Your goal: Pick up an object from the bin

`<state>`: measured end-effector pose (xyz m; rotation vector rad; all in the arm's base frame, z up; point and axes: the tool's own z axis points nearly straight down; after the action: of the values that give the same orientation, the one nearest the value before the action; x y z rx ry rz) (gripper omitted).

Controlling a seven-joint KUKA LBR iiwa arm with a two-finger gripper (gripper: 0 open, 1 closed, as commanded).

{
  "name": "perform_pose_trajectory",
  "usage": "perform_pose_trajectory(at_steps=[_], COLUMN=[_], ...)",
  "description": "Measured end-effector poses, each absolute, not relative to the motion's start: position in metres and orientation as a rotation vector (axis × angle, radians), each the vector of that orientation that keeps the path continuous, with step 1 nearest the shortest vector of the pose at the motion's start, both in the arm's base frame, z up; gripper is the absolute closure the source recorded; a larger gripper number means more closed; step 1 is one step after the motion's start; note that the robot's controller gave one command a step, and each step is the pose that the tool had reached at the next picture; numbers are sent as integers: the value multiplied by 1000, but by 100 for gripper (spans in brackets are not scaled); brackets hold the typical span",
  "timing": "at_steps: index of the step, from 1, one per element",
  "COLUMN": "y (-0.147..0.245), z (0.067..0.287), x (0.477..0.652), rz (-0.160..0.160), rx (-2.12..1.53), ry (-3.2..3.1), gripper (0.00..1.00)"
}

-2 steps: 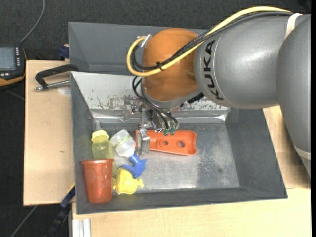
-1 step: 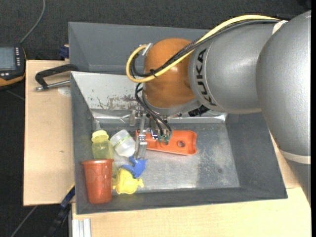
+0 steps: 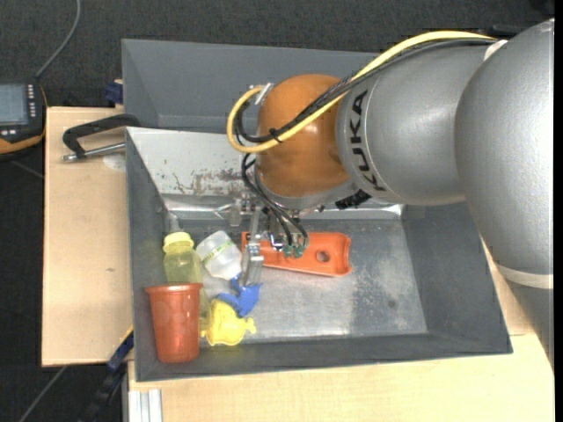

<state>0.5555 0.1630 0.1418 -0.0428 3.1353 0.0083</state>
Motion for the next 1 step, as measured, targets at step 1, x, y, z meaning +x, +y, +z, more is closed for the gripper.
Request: perform_pose_trajectory(at_steps=[1], y=[143], z=[123], x=[553], rz=[3], rx=[-347], ry=[3124], gripper=[0])
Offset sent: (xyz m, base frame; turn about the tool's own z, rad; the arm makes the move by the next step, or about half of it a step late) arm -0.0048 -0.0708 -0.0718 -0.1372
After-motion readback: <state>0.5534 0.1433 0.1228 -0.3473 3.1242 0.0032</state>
